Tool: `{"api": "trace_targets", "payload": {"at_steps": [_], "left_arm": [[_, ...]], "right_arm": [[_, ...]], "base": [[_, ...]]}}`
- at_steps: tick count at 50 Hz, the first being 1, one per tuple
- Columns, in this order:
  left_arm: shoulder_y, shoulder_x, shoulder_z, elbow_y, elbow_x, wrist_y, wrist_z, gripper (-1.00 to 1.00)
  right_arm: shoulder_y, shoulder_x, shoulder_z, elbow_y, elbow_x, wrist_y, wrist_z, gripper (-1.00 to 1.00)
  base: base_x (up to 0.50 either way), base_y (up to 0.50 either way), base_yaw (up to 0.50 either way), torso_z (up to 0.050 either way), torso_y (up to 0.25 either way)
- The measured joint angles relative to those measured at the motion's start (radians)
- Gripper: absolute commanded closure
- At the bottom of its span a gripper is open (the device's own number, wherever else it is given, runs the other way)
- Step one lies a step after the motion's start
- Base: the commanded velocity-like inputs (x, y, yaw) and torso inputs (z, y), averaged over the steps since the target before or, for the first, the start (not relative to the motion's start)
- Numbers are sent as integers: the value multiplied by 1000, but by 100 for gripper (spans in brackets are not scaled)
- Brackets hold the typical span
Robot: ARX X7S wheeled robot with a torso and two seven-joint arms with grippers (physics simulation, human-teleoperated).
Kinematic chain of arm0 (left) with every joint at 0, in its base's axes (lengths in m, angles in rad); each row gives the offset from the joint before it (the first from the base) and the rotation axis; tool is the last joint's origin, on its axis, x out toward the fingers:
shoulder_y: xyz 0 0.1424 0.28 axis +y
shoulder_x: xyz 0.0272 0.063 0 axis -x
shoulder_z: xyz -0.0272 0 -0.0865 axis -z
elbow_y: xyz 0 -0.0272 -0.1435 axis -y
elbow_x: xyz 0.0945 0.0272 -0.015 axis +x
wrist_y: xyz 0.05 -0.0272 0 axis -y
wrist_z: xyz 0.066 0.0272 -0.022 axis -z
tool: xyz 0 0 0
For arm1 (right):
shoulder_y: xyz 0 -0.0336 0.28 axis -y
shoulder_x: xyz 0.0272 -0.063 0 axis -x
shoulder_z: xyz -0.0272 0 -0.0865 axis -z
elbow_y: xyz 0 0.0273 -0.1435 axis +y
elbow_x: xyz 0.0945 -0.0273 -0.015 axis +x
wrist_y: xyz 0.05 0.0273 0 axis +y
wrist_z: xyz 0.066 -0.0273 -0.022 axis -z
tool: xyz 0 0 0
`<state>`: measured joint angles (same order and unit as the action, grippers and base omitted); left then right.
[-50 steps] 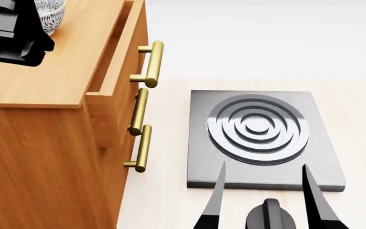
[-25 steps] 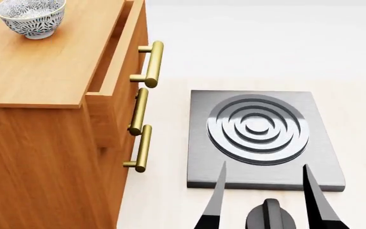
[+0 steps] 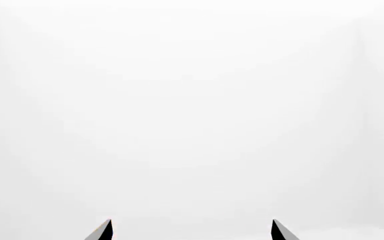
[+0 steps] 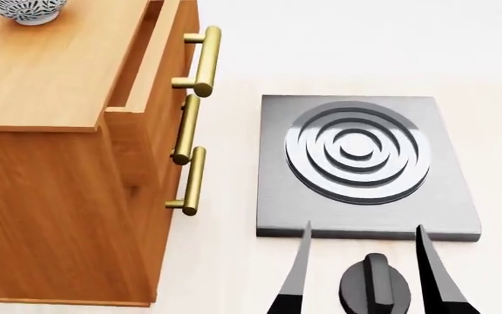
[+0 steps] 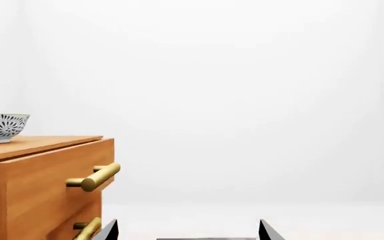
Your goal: Pick the akita bowl on the wooden cabinet and place it on the plate.
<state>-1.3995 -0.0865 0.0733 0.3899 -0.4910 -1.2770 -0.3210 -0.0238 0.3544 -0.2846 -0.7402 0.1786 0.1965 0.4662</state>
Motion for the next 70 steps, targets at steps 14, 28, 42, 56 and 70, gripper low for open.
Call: {"api": "trace_targets", "payload": {"at_steps": [14,28,42,56,70], "left_arm": [[-14,-2,-16,9,-27,-8,-17,-100],[-83,-7,2,-5,-39,-69,-54,-100],[-206,12,34,-278,-1,-53,-74,-100],[-410,32,84,-780,55,152,6,-100],[-646,69,265,-1348,-12,415,100,-100]], "right_arm": [[0,4,-3,1,2,-2,4,-100],[2,6,-8,5,5,-4,7,-100],[2,8,-8,19,10,-14,9,-100],[5,9,-11,41,6,-32,12,-100],[11,8,-18,58,7,-33,14,-100]], "base": [[0,0,0,39,-201],[0,0,0,6,-21],[0,0,0,0,0],[0,0,0,0,0],[0,0,0,0,0]]}}
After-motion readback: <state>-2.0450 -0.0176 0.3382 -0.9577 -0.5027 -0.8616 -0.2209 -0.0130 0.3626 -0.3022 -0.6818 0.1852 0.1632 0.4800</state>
